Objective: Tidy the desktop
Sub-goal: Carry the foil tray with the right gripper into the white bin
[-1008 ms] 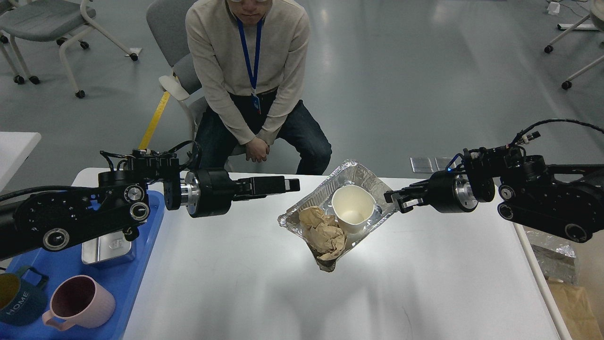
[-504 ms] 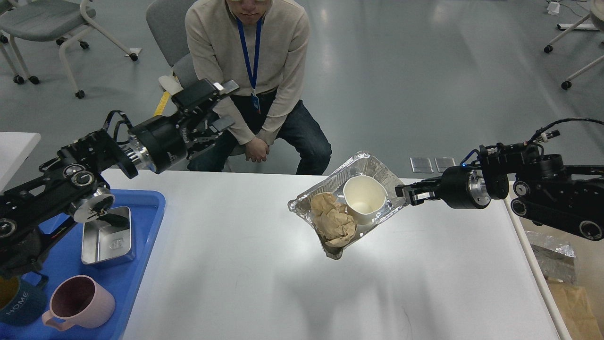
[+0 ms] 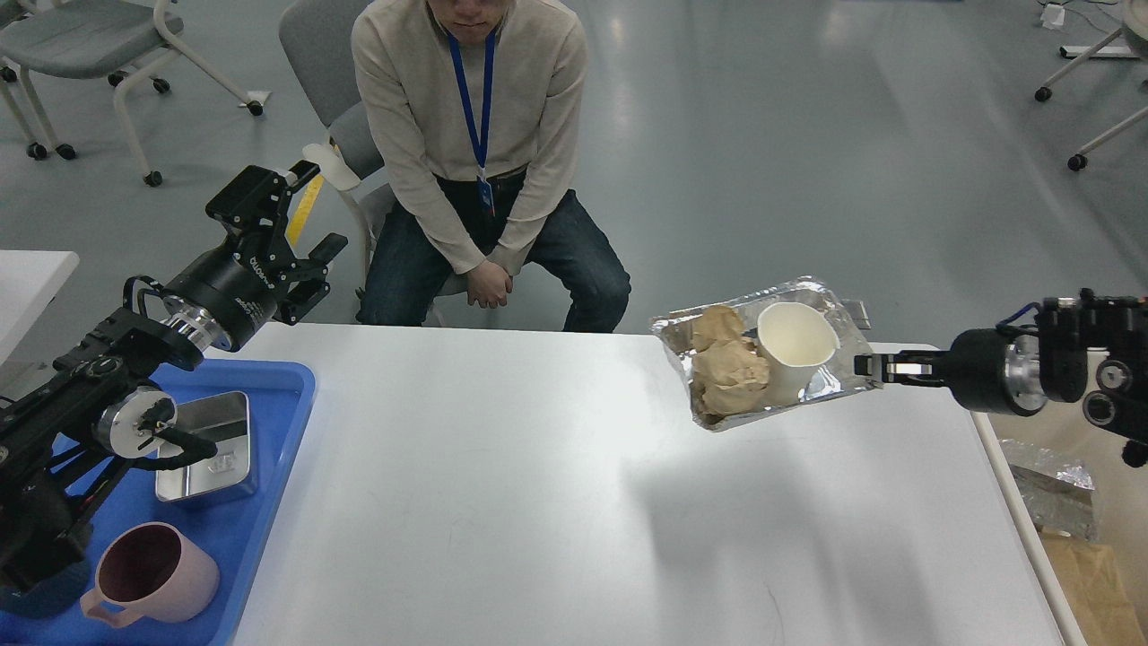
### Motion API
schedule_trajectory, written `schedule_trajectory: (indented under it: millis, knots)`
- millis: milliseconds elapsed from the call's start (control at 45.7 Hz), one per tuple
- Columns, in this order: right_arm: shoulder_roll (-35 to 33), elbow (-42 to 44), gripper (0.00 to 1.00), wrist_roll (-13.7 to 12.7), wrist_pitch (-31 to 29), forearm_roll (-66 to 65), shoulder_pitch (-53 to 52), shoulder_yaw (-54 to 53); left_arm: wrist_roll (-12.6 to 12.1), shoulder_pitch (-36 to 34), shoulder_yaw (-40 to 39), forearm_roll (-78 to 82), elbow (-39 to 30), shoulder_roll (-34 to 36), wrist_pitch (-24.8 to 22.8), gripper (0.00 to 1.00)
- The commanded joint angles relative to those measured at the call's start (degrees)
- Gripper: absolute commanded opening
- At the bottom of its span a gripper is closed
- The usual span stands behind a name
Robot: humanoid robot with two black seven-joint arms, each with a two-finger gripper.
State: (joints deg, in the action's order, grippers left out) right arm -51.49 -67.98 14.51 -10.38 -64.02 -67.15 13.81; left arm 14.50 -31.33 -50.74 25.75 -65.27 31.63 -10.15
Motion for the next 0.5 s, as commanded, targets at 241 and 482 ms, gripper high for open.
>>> schedule_trajectory:
  millis: [241, 482]
  knots:
    - [-7.8, 5.8, 0.0, 0.9, 0.6, 11.0, 6.2, -0.2, 7.4, 0.5, -0.6, -6.1, 5.8, -1.4, 0.0, 0.96]
    - [-10.2, 13.9, 0.0, 1.0, 1.9, 17.4, 9.8, -0.2, 7.4, 0.7, -1.1, -6.8, 11.0, -1.8, 0.0, 0.96]
